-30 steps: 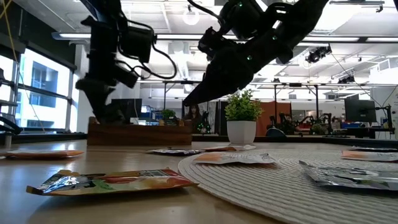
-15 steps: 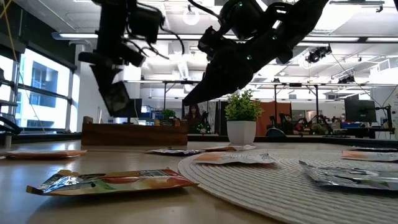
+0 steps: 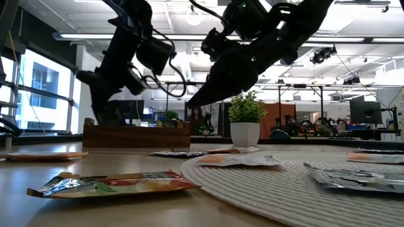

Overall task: Pick & Place Tea
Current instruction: Put the violet tea bag into the left section of the wooden organizer

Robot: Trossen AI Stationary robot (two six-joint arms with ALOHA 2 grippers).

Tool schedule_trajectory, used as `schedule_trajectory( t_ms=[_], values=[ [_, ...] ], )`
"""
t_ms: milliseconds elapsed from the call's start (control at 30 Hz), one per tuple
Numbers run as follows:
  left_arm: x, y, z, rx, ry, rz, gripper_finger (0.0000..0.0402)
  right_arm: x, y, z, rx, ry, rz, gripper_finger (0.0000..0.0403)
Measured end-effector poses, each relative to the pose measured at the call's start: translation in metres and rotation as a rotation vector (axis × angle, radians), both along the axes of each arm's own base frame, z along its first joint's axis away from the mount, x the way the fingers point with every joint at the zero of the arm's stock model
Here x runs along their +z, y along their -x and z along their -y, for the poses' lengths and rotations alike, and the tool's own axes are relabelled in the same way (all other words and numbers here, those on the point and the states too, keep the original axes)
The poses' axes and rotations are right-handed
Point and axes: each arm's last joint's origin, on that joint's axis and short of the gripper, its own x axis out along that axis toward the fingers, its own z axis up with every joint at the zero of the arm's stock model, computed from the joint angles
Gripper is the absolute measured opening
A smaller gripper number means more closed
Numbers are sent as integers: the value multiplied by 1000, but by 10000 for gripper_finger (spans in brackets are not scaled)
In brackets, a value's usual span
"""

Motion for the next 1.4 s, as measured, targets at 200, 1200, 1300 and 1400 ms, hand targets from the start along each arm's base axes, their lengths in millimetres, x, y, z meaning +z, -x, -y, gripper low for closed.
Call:
schedule_trajectory(
  t_ms=[200, 1200, 1300, 1400],
  values=[
    [5, 3, 1, 19, 8, -27, 3, 0, 0, 0, 0, 0, 0, 163],
    [-13, -12, -4, 14, 38, -150, 3, 0, 0, 0, 0, 0, 1, 163],
    [-13, -13, -4, 11, 31, -143, 10, 0, 0, 0, 0, 0, 1, 163],
    [-13, -12, -4, 10, 30, -145, 38, 0, 0, 0, 0, 0, 1, 163]
  ],
)
